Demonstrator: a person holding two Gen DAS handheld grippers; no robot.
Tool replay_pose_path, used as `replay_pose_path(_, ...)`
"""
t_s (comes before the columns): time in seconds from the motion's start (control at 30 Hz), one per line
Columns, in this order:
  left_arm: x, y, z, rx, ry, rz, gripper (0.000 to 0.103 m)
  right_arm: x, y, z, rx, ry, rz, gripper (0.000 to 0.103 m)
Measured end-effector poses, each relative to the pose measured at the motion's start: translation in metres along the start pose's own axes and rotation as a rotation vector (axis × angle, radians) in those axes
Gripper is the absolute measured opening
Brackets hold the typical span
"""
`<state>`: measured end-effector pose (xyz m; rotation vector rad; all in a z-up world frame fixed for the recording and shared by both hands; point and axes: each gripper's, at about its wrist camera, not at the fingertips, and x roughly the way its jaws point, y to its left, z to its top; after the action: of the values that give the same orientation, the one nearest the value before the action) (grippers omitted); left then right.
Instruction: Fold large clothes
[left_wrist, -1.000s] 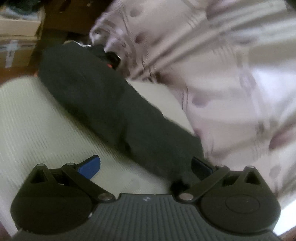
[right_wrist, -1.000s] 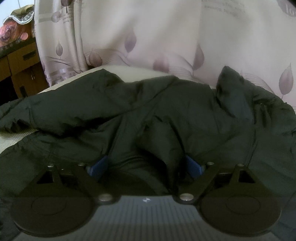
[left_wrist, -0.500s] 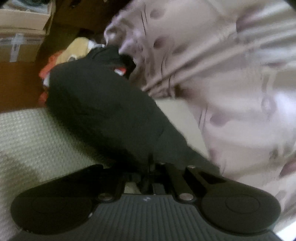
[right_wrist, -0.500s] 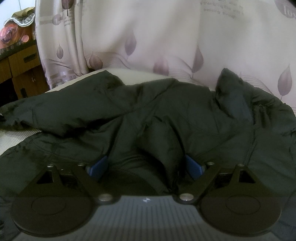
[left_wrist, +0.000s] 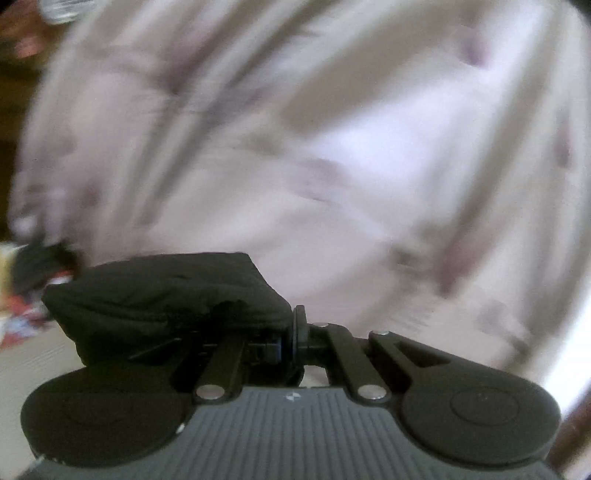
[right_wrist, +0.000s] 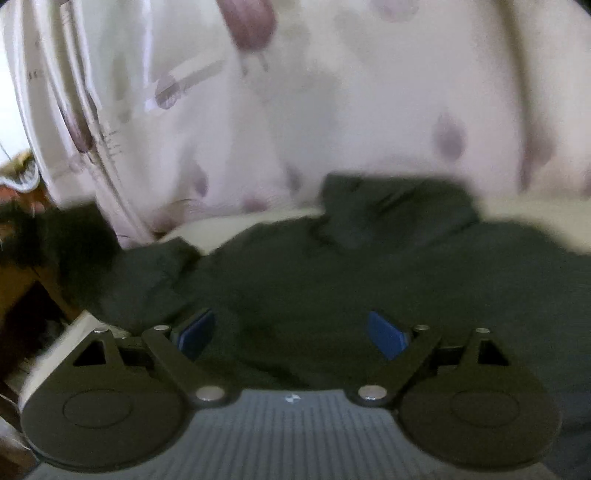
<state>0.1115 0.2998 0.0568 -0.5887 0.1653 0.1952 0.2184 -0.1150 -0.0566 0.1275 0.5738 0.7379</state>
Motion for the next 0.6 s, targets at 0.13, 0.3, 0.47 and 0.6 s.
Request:
replay_pose_path(0.13, 0.023, -0.090, -0.033, 0.097, 0.061, -0.161, 0.004, -0.048, -0.037, -0.002, 0.024, -0.047, -0.050, 0.097)
replay_pose_path(0.3, 0.063, -0.173, -0.106, 0.201, 0.218, -0.275, 0.004, -0.077, -0.078, -0.019, 0.052, -0.060, -0.127, 0.098)
replay_pose_path(0.47, 0.097, -0.215, -0.197, 0.383, 0.361, -0.331, 0.007, -0.091, -0.112, -0.039, 0.110, -0.049, -0.161, 0.098)
replay_pose_path(0.6, 0.103, -0.216, -0.247, 0.578, 0.378, -0.335, 0.075, -0.097, -0.131, -0.047, 0.160, -0.061, -0.170, 0.098)
